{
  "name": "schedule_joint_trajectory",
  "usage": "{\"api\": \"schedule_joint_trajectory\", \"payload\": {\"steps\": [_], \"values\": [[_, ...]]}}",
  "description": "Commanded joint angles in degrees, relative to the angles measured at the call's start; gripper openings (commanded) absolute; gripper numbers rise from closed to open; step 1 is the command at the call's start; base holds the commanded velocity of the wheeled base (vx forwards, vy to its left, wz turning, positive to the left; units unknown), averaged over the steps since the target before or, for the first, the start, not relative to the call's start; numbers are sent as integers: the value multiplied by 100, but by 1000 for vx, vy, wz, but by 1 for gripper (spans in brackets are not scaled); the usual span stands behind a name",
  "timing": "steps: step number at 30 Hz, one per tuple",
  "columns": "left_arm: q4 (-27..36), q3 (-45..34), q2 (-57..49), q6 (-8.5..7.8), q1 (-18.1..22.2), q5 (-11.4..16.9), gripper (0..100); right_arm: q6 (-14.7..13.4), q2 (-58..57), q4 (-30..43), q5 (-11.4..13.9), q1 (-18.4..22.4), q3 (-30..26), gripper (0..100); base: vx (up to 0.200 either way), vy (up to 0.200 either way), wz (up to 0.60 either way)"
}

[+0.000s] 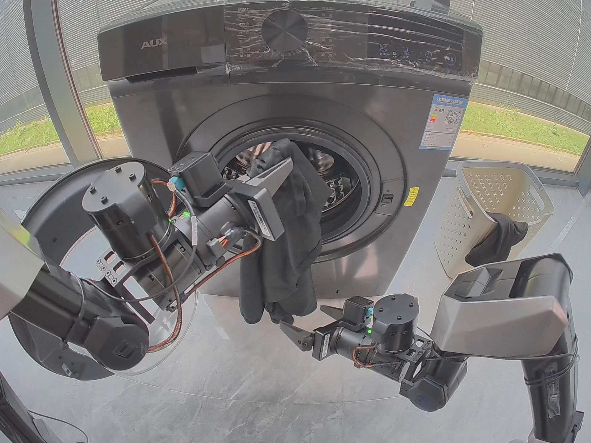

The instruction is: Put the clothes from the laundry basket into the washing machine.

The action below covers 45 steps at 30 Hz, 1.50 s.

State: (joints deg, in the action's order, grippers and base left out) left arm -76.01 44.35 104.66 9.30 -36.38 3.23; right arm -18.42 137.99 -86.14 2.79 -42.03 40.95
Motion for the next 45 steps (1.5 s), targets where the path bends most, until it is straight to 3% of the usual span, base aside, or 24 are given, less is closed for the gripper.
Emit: {"api": "schedule_joint_trajectory", "payload": {"steps": [1,6,23,24,38,45], "values": [[-2,4,-33,1,-1,2,0,-74,176,9,2,-33,185,100,0,0,0],[-2,4,-42,1,-1,2,0,-188,282,27,11,-42,370,100,0,0,0],[7,-14,-156,1,-106,-7,0,-171,466,115,-33,257,1170,100,0,0,0],[7,-5,-156,1,-106,-7,0,-171,466,115,-33,248,1179,0,0,0,0],[-10,-58,-68,1,140,2,0,-188,317,-70,-59,169,941,0,0,0,0],[-46,-93,2,1,518,20,0,-74,-413,-263,-191,152,-78,0,0,0,0]]}}
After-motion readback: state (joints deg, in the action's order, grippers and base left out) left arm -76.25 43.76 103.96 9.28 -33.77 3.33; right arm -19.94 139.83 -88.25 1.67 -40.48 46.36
